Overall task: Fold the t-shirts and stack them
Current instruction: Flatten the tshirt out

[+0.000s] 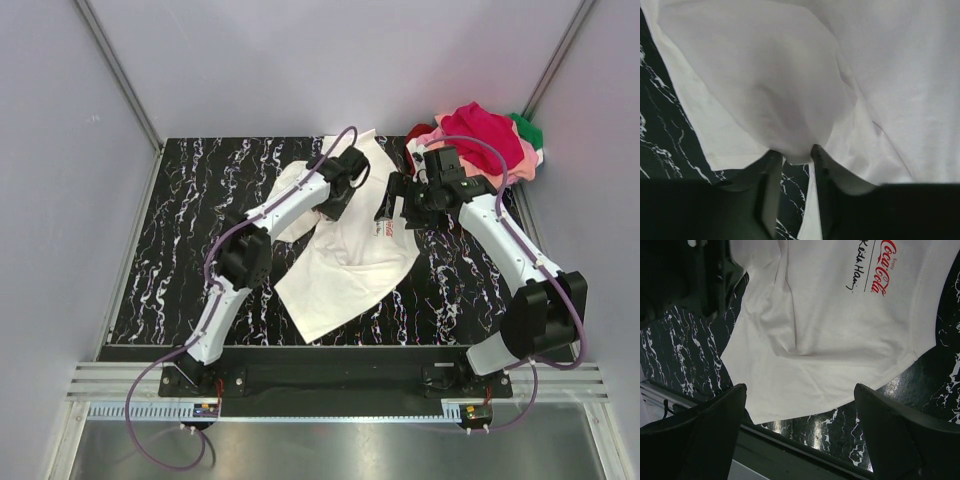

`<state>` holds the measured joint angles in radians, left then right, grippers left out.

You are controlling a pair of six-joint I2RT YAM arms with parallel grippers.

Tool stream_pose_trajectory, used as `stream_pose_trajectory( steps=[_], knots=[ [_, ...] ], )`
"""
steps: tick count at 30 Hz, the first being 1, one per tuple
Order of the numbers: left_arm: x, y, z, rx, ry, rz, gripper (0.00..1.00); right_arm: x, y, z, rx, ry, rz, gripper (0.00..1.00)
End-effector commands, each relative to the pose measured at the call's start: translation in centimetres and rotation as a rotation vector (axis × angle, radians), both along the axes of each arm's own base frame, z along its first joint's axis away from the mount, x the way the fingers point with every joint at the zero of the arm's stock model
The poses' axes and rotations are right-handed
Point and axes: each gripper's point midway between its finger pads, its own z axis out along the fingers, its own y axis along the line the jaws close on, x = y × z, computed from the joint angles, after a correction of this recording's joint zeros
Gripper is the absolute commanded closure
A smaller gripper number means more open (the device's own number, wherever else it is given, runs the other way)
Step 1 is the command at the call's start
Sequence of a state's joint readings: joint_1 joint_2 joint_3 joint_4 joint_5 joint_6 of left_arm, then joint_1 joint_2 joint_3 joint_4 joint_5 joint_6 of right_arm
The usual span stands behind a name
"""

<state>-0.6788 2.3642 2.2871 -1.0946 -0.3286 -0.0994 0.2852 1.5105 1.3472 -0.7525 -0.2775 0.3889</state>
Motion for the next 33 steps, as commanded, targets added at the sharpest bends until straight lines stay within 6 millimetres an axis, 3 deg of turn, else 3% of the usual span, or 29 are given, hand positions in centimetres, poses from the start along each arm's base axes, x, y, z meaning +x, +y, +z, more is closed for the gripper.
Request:
stream_pose_trajectory(
  steps=[1,2,3,4,5,6,7,8,11,12,14,15,18,19,20,22,25,29,33],
  knots=[
    [-0.1,1.7,1.2,0.014,-0.028,0.034,0.49,0.0,-0.5,0.5,-0.012,-0.022,-0.006,0.04],
    [-0.2,2.3,0.0,-0.043,0.008,0.057,0.4,0.0,-0.5,0.2,-0.015,-0.016,-0.01,0.04],
    [-0.3,2.6,2.0,-0.126,-0.016,0.092,0.37,0.0,-0.7,-0.2,-0.021,-0.004,-0.018,0.05],
    [-0.2,3.1,2.4,-0.176,-0.014,0.116,0.28,0.1,-1.0,-0.9,-0.044,0.009,-0.033,0.04],
    [-0.1,4.5,1.4,-0.222,0.008,0.155,0.24,0.2,-1.3,-1.3,-0.059,0.018,-0.045,0.04],
    [-0.2,5.4,3.1,-0.271,-0.02,0.183,0.23,0.0,-1.5,-1.8,-0.074,0.035,-0.052,0.05],
    [-0.1,6.2,3.2,-0.288,-0.022,0.206,0.23,0.0,-1.7,-2.7,-0.094,0.055,-0.061,0.05],
    [-0.3,8.1,3.0,-0.295,-0.021,0.245,0.23,-0.3,-1.5,-3.1,-0.109,0.07,-0.05,0.07],
    [-0.9,11.0,1.0,-0.288,0.023,0.313,0.23,-1.1,-1.0,-4.1,-0.207,0.093,-0.039,0.06],
    [-1.0,11.5,0.6,-0.291,0.032,0.332,0.23,-2.0,0.7,-4.1,-0.226,0.091,0.003,0.06],
    [-1.8,12.5,-0.9,-0.299,0.076,0.358,0.25,-3.3,2.1,-4.7,-0.259,0.108,0.036,0.06],
    [-2.1,12.7,-1.1,-0.304,0.081,0.367,0.25,-4.9,4.2,-5.0,-0.258,0.117,0.077,0.07],
    [-3.2,13.3,-1.8,-0.342,0.087,0.399,0.25,-7.6,7.8,-5.7,-0.245,0.131,0.13,0.06],
    [-3.4,13.7,-1.9,-0.359,0.087,0.419,0.25,-9.6,10.2,-6.5,-0.252,0.142,0.201,0.06],
    [-3.9,14.7,-2.9,-0.387,0.103,0.451,0.25,-10.5,11.3,-7.1,-0.258,0.152,0.224,0.06],
    [-4.5,15.4,-2.0,-0.471,0.098,0.482,0.25,-12.7,14.0,-8.7,-0.287,0.187,0.289,0.06],
    [-5.6,18.2,-2.0,-0.522,0.09,0.537,0.25,-15.3,16.7,-9.9,-0.313,0.211,0.357,0.06],
    [-6.3,20.6,-0.3,-0.534,0.052,0.565,0.26,-17.8,18.1,-11.3,-0.358,0.234,0.391,0.06],
    [-7.2,21.8,0.6,-0.556,0.021,0.579,0.26,-21.0,19.7,-13.6,-0.364,0.293,0.446,0.06]
  ],
)
